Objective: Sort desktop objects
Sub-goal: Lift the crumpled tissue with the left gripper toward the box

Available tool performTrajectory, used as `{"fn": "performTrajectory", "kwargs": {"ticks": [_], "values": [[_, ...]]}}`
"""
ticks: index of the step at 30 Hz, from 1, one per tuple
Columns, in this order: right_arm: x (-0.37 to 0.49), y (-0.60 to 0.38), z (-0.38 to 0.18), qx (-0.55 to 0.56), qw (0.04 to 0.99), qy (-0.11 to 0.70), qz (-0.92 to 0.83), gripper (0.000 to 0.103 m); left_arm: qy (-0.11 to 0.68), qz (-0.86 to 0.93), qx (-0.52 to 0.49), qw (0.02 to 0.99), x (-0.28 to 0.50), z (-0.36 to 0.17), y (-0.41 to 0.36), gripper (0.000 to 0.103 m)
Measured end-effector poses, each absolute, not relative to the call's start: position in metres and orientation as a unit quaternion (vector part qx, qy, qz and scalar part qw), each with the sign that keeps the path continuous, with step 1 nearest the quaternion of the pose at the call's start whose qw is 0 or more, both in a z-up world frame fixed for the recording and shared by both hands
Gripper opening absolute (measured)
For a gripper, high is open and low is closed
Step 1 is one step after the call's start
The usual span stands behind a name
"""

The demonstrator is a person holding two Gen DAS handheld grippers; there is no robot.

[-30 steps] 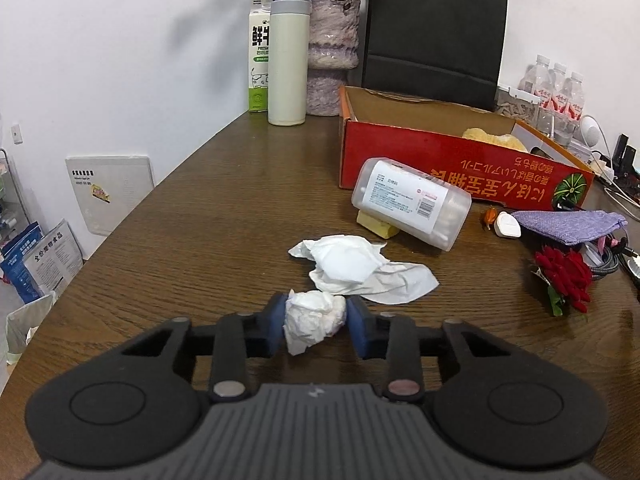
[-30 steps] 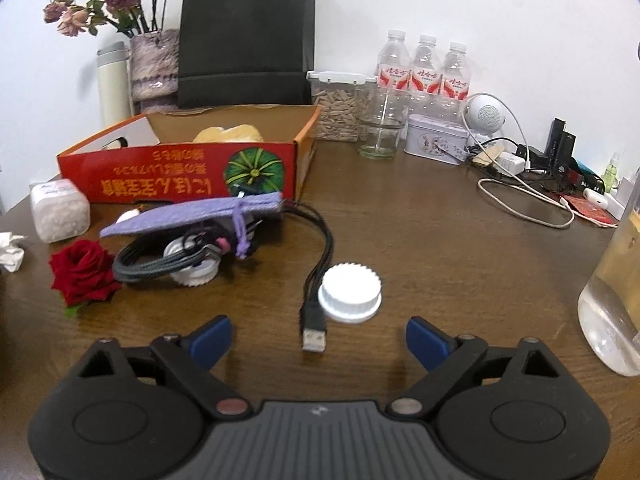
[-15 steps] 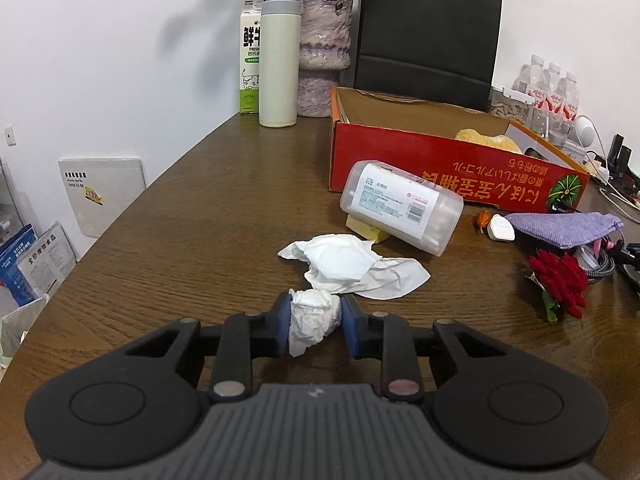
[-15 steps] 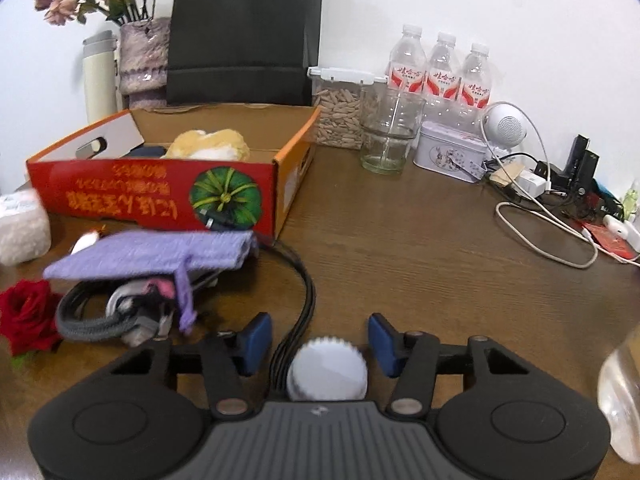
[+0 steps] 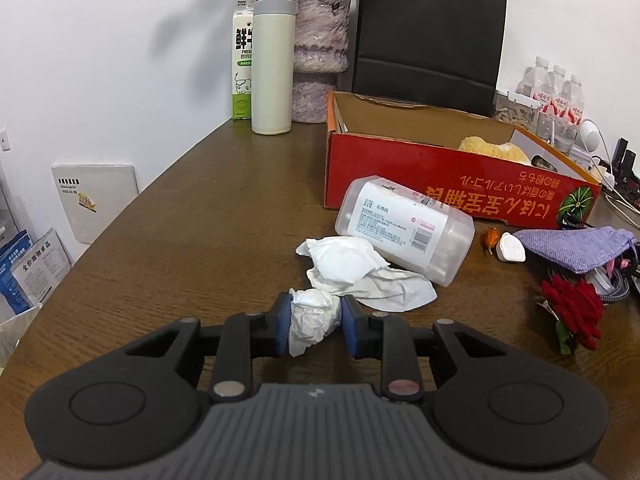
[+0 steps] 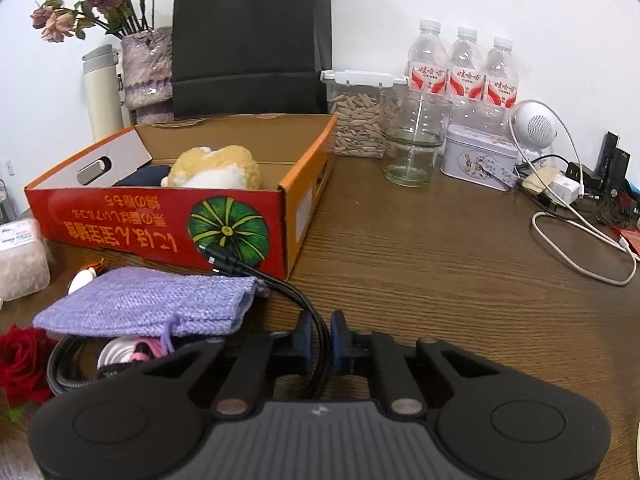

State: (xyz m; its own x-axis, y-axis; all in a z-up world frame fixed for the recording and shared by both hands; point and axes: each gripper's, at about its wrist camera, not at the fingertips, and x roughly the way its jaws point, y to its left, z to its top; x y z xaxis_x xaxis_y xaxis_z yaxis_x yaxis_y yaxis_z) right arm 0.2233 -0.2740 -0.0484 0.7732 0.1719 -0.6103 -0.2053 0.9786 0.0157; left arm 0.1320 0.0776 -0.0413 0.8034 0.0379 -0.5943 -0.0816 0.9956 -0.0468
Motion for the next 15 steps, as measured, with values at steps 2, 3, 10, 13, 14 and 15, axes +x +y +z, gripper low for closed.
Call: {"fn": "performTrajectory", "kwargs": {"ticks": [2,3,10,13,14,15], "values": [[0.221,-0.275,-0.048,-0.023,0.942,0.318,0.102,0.006,0.312,0.031,-0.037,0.949,0.132,-0.041,0.078,0.027],[0.219,-0.275,-0.047,-0.022,0.944,0.314,0.101,0.005,0.311,0.030,-0.038,0.949,0.132,-0.041,0.079,0.027],[0.200,-0.272,-0.037,-0.017,0.954,0.285,0.096,0.004,0.310,0.021,-0.045,0.949,0.130,-0.040,0.078,0.025],[0.189,-0.271,-0.031,-0.016,0.958,0.271,0.091,0.003,0.306,0.017,-0.047,0.951,0.126,-0.037,0.077,0.025],[0.185,-0.270,-0.029,-0.015,0.959,0.267,0.090,0.003,0.303,0.016,-0.048,0.952,0.125,-0.036,0.077,0.025],[0.181,-0.269,-0.027,-0.014,0.961,0.262,0.090,0.003,0.300,0.014,-0.049,0.953,0.123,-0.035,0.077,0.025]]}}
